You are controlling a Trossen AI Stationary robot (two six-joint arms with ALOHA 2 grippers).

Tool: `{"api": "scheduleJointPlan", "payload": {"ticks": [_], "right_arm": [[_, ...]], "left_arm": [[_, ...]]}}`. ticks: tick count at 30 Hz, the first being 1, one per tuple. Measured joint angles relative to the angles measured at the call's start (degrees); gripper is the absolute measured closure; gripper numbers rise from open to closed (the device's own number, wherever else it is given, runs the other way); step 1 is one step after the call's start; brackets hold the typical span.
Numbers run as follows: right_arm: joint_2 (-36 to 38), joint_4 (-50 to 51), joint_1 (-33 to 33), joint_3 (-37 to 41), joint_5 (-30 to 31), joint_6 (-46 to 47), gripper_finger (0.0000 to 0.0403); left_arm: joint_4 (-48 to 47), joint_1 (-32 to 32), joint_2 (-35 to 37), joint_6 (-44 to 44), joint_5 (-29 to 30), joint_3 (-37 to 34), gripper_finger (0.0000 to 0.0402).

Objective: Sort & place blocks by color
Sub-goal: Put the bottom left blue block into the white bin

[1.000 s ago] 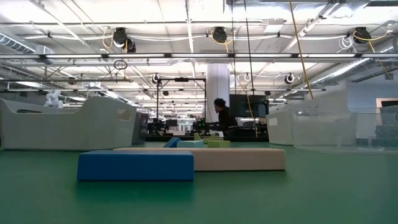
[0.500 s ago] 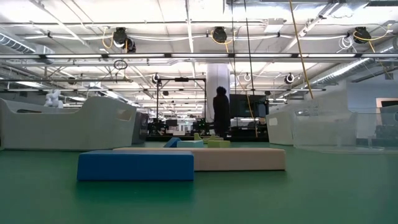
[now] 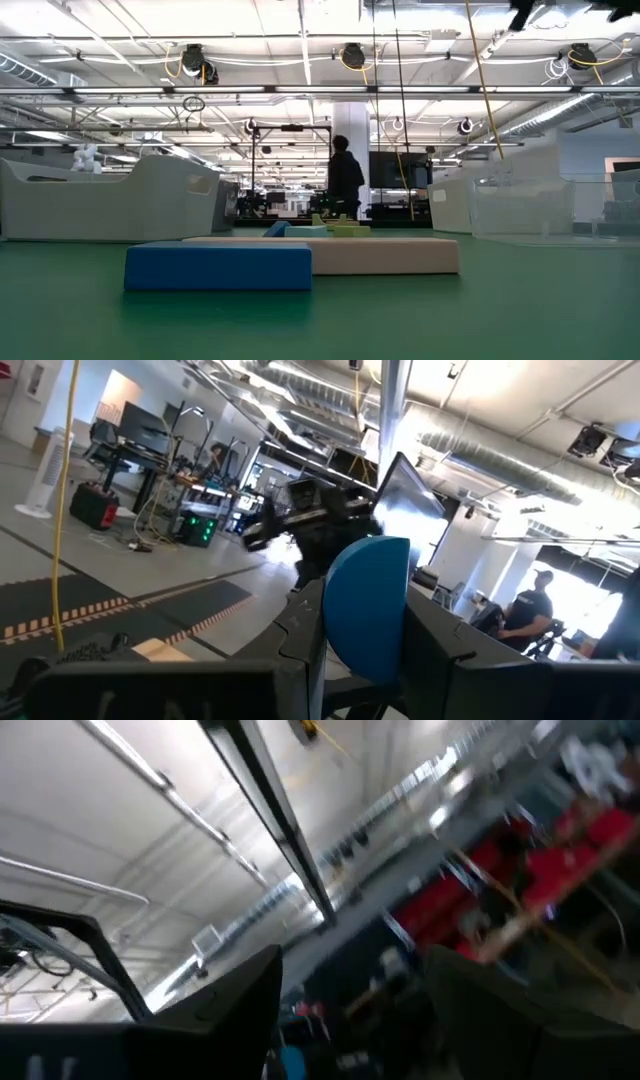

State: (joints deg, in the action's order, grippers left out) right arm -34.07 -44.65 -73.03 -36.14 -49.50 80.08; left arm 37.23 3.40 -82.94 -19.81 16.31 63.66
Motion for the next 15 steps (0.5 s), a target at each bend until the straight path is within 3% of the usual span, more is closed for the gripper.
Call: {"api": "scheduleJointPlan", "payload": {"ticks": [6,15], "right_arm": [[-6.1,3.4,0.6,0.0,-14.5,2.9,0.0165],[-15.8,-3.9,16.0,0.0,-14.8,4.7,0.0165]], "left_arm": [[-0.1,-0.2,0.0,0.0,-1.3,0.0,0.0318],[-0.2,-0.4,0.0,-0.6,-1.3,0.0,0.0318]]}}
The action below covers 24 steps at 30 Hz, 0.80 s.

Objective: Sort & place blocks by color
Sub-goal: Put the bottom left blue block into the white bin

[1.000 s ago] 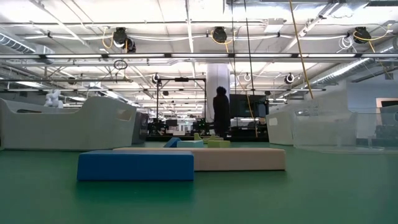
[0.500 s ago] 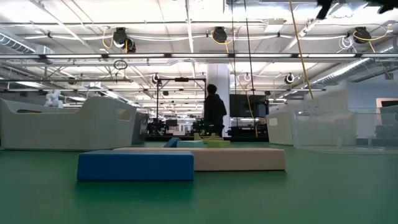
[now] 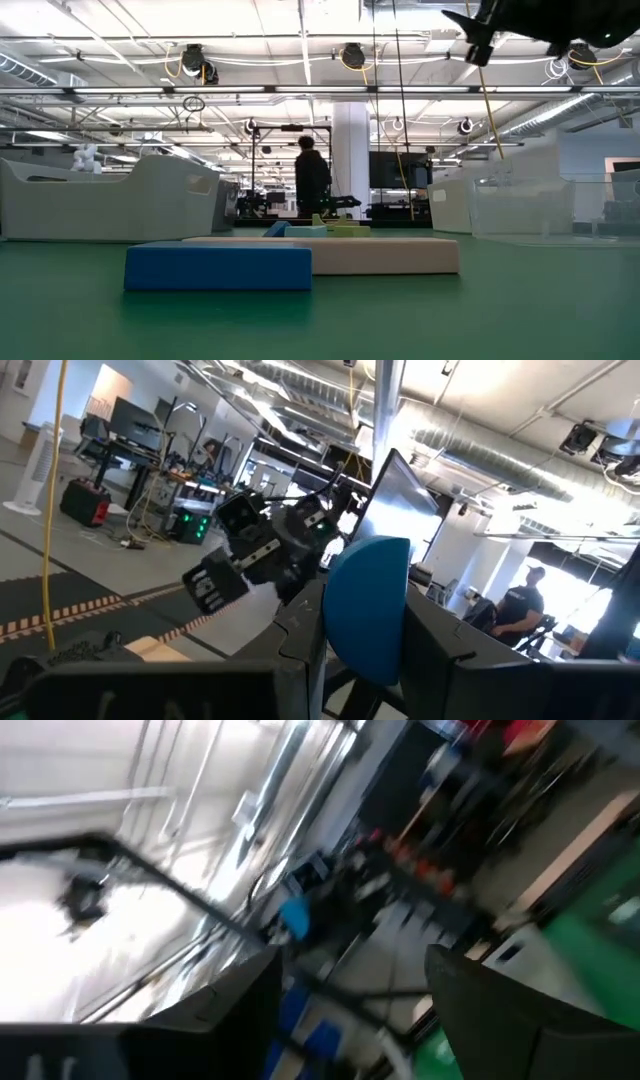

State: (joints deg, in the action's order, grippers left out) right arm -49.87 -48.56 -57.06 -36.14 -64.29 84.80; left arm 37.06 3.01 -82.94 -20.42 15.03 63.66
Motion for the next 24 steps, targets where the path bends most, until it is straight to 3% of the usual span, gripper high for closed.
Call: {"api": "scheduleJointPlan", "payload": {"ticks": [6,12,16,21,24], "right_arm": [[-4.5,-5.0,13.0,0.0,3.2,-0.9,0.0165],[-6.9,-5.4,23.2,0.0,19.0,-7.7,0.0165],[-7.5,-5.2,26.6,0.0,27.0,-21.0,0.0165],[-7.4,-5.6,30.5,0.0,42.5,-40.3,0.0165],[-7.3,-6.7,32.8,0.0,50.1,-45.2,0.0165]], "left_arm": [[0.0,0.2,0.0,-1.8,0.0,0.0,0.0318],[-0.5,1.2,-1.2,-4.5,0.0,0.0,0.0318],[0.6,1.9,-3.3,-7.4,0.7,0.1,0.0318],[-0.4,2.1,-6.4,-10.1,1.3,1.5,0.0318],[0.7,2.1,-9.5,-9.2,1.6,4.5,0.0318]]}}
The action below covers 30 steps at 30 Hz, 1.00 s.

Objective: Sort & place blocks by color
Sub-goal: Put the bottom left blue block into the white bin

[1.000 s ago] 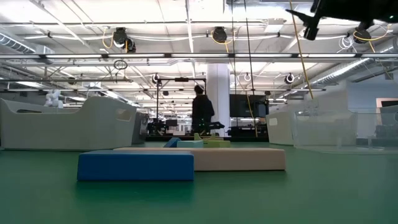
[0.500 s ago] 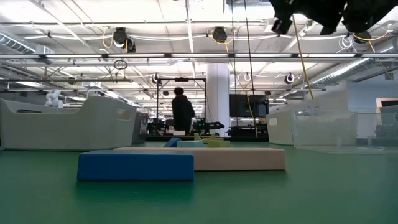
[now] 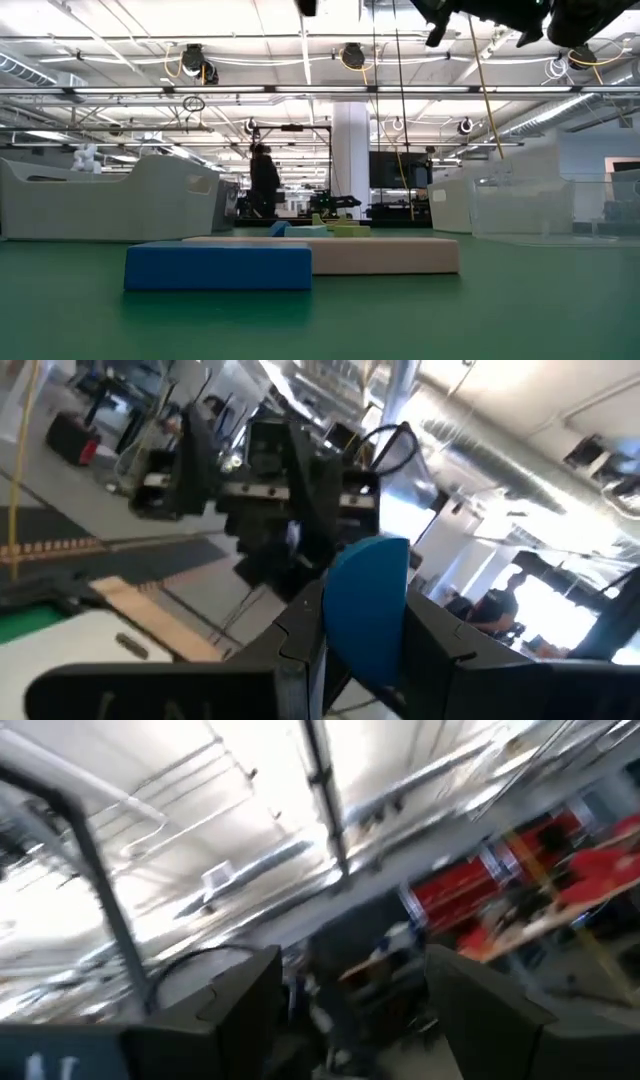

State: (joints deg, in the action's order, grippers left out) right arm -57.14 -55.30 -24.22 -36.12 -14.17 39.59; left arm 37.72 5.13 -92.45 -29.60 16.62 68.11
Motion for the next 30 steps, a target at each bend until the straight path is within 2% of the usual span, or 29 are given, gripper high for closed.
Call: {"api": "scheduleJointPlan", "payload": {"ticks": [3,5,8,11,13,21,30], "right_arm": [[0.0,-2.1,1.9,0.0,6.4,7.7,0.0165],[0.0,-2.4,2.3,0.0,7.2,15.1,0.0165],[-0.1,-1.8,2.2,0.0,5.6,18.7,0.0165],[-0.1,0.3,3.1,0.0,0.3,14.2,0.0165],[0.0,2.8,4.7,0.0,-0.8,10.0,0.0168],[-0.1,10.3,10.1,0.0,4.4,-2.2,0.0186],[-1.5,12.1,13.4,0.0,5.5,-5.9,0.0195]], "left_arm": [[-0.7,-0.3,-2.0,2.9,0.5,2.5,0.0318],[-1.3,-0.8,-2.3,4.1,1.8,3.3,0.0318],[-2.8,-1.9,-3.2,4.0,2.9,5.1,0.0318],[-6.2,-2.7,-3.3,3.5,3.2,6.6,0.0318],[-9.4,-3.0,-3.3,3.4,3.1,7.6,0.0318],[-16.4,-3.2,-3.2,-0.6,2.9,8.5,0.0318],[-18.2,-3.2,-3.2,-2.2,2.9,8.5,0.0318]]}}
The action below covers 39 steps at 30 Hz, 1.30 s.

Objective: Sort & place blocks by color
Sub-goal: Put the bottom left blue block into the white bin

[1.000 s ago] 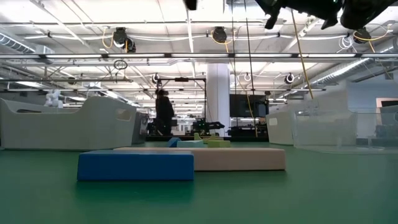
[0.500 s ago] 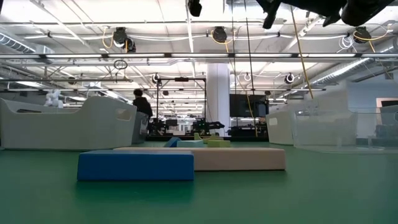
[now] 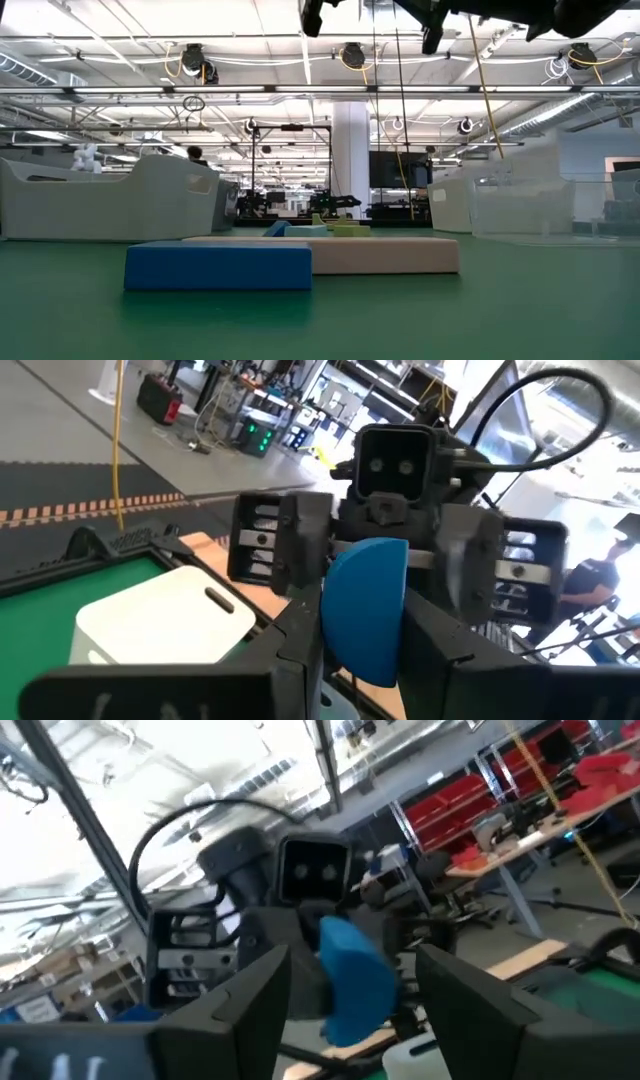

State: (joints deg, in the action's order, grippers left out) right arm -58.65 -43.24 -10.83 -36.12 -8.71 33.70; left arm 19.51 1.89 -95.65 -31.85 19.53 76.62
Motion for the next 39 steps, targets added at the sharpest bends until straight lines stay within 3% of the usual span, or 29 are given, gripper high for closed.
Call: {"api": "scheduleJointPlan", "payload": {"ticks": [18,27,31,36,39], "right_arm": [[-7.4,-9.6,1.9,0.0,2.7,2.2,0.0203],[-7.8,-9.9,3.2,0.0,2.8,2.0,0.025],[-7.8,-9.9,3.2,0.0,2.5,2.2,0.0288],[-7.8,-9.9,3.2,0.0,1.1,3.1,0.0354],[-7.7,-9.7,3.2,0.0,1.0,3.1,0.036]], "left_arm": [[-3.0,0.9,0.0,-0.2,-1.9,0.0,0.0318],[-3.2,0.5,0.0,-0.2,-1.8,0.0,0.0318],[-3.2,0.3,0.0,0.5,-1.6,-0.1,0.0318],[-3.1,0.2,0.0,0.2,-1.9,-0.1,0.0268],[-3.2,0.2,0.0,0.2,-1.7,-0.1,0.025]]}}
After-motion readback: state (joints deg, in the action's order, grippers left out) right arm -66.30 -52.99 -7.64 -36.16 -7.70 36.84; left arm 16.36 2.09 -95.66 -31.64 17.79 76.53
